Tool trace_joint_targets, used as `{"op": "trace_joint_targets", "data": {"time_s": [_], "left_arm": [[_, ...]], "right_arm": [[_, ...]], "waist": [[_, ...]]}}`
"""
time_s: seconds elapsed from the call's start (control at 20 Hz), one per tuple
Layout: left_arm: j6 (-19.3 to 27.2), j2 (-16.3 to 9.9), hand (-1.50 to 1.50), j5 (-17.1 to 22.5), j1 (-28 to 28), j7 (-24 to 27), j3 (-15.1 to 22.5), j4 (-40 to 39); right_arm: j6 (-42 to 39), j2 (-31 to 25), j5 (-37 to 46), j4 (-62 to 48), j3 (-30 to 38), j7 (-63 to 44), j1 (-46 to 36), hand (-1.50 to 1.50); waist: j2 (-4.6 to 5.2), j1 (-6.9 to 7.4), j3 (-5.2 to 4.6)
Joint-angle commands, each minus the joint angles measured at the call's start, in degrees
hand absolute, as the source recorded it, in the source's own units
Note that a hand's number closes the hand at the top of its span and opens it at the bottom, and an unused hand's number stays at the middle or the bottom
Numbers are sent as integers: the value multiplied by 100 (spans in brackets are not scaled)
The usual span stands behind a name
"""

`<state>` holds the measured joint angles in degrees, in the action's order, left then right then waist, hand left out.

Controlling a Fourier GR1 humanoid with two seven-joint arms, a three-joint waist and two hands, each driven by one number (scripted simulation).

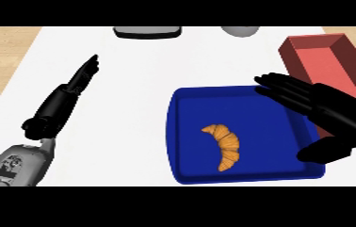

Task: Pick the croissant from the tray and place it in the cardboard box

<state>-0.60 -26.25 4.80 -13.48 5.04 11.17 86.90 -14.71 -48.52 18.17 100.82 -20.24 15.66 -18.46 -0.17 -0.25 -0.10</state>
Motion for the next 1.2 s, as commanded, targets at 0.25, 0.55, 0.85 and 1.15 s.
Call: {"op": "trace_joint_targets", "data": {"time_s": [0.25, 0.55, 0.85, 1.15], "left_arm": [[37, 205, 0, -233, 77, 35, 49, -42], [-326, 26, 0, -36, 113, -271, -251, 319], [-509, 253, 0, -228, 136, -39, -492, 130], [-534, 468, 0, -464, 202, 68, -516, 87]], "right_arm": [[-1172, 305, 1195, 1655, -1227, -2547, -320, -150], [-1965, 1237, 1611, 1990, -1837, -3953, -268, -150], [-2198, 1638, 2069, 1479, -1611, -3618, 79, -150], [-2234, 2168, 2972, 1311, -2074, -4014, 157, -150]], "waist": [[-4, 19, -2], [-2, 57, 5], [14, 42, 10], [14, 47, 10]]}}
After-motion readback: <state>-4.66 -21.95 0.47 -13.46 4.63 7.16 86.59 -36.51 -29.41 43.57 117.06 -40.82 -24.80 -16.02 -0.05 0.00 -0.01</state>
